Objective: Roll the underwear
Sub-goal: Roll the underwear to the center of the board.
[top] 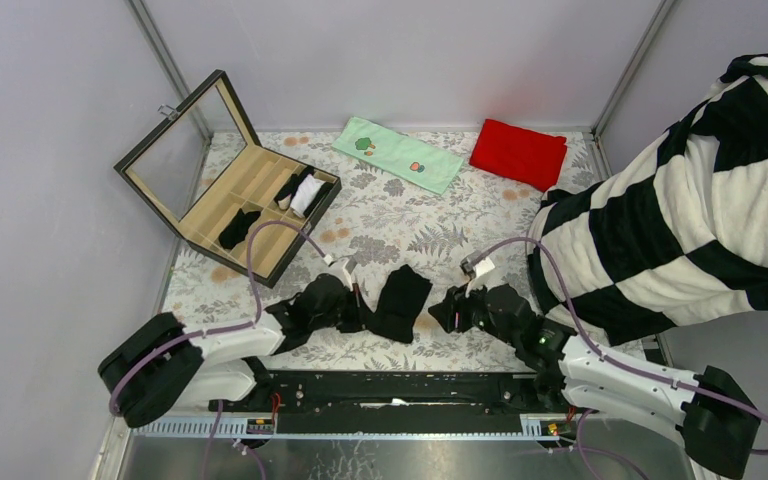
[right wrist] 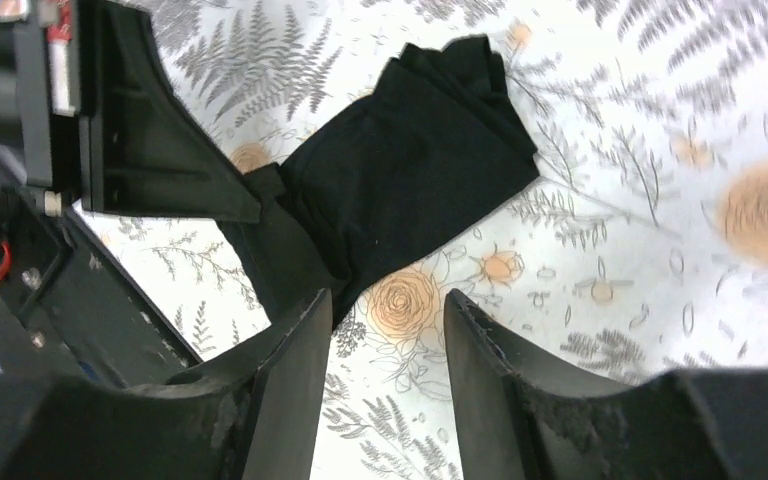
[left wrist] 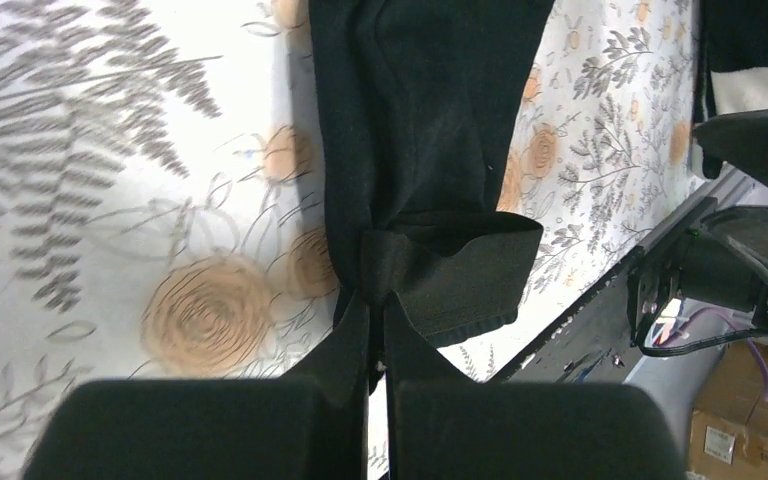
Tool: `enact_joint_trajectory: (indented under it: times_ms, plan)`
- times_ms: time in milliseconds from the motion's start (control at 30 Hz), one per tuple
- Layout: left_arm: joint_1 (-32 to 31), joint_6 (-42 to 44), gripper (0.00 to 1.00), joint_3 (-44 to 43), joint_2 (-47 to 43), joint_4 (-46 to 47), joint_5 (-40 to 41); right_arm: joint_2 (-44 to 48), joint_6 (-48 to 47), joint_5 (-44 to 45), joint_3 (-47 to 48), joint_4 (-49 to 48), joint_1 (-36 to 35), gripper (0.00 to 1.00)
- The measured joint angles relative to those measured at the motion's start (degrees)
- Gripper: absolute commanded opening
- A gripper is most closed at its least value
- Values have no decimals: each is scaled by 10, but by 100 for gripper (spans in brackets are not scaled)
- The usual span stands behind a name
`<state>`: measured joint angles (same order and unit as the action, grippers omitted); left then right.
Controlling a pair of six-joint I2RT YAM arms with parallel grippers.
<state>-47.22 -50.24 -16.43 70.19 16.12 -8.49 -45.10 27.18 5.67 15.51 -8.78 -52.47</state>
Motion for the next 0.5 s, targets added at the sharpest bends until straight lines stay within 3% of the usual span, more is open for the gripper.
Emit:
enact_joint_trajectory:
  times_ms: [200, 367, 500]
  plan:
    - [0, -25, 0, 21, -64, -59, 31, -38, -268, -83, -11, -105, -21, 58]
    - [0, -53, 0, 34, -85, -70, 39, -110, -494, -101, 23, -139, -146, 65]
    - [0, -64, 0, 37, -89, -72, 41, -163, -615, -94, 28, -162, -211, 65]
